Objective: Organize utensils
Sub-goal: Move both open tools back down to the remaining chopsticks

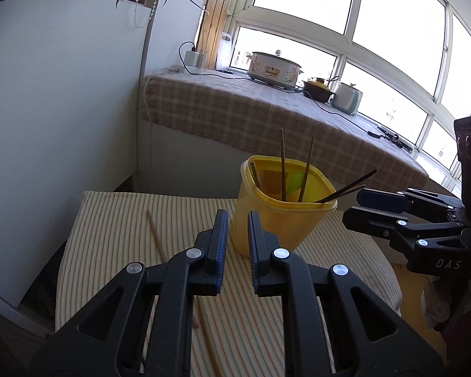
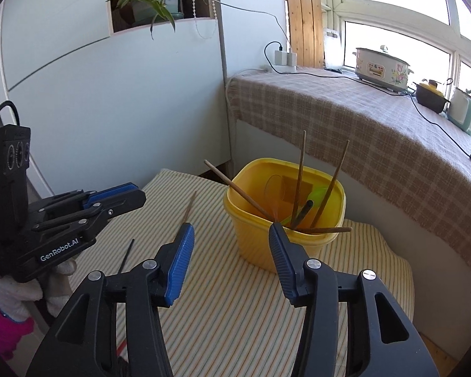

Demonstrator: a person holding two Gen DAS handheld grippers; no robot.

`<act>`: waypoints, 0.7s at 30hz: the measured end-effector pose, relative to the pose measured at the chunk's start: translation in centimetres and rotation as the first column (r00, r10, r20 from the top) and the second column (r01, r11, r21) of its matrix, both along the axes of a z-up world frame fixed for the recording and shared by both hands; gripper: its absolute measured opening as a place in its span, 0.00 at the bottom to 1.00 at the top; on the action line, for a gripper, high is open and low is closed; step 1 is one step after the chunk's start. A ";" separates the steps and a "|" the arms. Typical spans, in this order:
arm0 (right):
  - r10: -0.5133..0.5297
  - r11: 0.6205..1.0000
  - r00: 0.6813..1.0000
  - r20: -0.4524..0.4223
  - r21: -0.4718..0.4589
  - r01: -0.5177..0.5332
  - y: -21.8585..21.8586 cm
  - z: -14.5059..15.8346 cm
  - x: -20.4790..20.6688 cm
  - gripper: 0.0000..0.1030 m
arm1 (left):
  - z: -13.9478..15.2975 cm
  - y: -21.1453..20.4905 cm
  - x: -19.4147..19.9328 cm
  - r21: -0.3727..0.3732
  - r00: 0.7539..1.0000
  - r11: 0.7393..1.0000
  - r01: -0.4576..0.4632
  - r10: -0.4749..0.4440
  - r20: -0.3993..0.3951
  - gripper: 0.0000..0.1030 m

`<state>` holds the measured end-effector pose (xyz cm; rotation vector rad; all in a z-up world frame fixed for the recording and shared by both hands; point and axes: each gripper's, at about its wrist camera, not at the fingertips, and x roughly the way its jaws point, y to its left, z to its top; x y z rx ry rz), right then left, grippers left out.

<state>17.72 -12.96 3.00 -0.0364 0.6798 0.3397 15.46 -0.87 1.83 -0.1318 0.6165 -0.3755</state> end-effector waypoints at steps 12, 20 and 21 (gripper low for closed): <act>0.048 0.998 0.997 -0.063 -0.027 -0.049 3.0 -4.1 -0.6 0.62 | -4.2 5.5 -1.8 0.040 0.981 0.997 -0.060 0.067 -0.184 0.15; 0.080 0.996 0.969 -0.233 -0.008 -0.084 4.0 -8.2 0.0 0.65 | -8.0 6.9 -2.3 0.098 0.940 0.995 -0.035 0.066 -0.335 0.16; 0.080 0.996 0.965 -0.248 -0.007 -0.084 4.3 -8.6 0.1 0.65 | -8.6 6.9 -2.3 0.099 0.929 0.995 -0.023 0.058 -0.367 0.16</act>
